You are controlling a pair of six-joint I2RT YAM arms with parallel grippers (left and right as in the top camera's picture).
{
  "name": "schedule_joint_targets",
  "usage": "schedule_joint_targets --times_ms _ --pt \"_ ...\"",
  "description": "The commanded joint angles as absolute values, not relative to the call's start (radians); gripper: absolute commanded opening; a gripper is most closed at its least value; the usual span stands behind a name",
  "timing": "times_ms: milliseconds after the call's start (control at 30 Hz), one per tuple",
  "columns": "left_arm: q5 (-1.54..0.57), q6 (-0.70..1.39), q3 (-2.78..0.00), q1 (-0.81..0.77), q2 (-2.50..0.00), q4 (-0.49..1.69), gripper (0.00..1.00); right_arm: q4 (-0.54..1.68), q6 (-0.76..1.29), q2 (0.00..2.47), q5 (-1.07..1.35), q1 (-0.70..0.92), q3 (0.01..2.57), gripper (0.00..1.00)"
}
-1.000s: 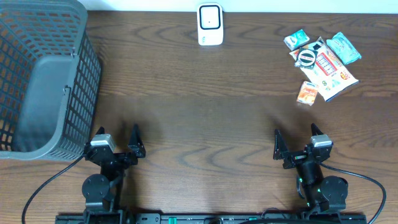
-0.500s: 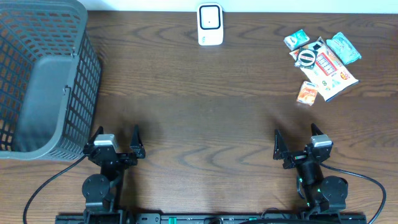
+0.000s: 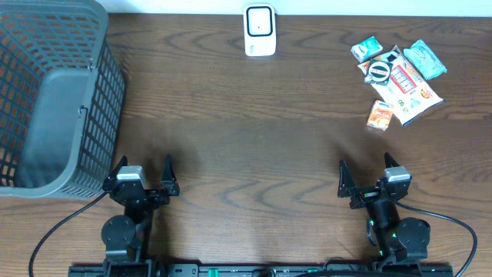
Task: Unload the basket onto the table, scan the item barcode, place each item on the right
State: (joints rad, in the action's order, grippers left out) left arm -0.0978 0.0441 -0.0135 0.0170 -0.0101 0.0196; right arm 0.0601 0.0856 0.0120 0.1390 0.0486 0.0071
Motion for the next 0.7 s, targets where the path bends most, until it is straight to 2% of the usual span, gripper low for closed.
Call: schedule_joint_targets --times_ms 0,667 --pt "-0.107 0.026 -0.004 0.014 -0.001 0.067 0.98 0.064 0.073 0.006 0.141 0.039 0.006 0.99" --pt "-0.084 0.007 -0.004 -0.024 -0.001 0.070 0.98 0.064 0.073 0.006 0.141 0.039 0.006 0.99"
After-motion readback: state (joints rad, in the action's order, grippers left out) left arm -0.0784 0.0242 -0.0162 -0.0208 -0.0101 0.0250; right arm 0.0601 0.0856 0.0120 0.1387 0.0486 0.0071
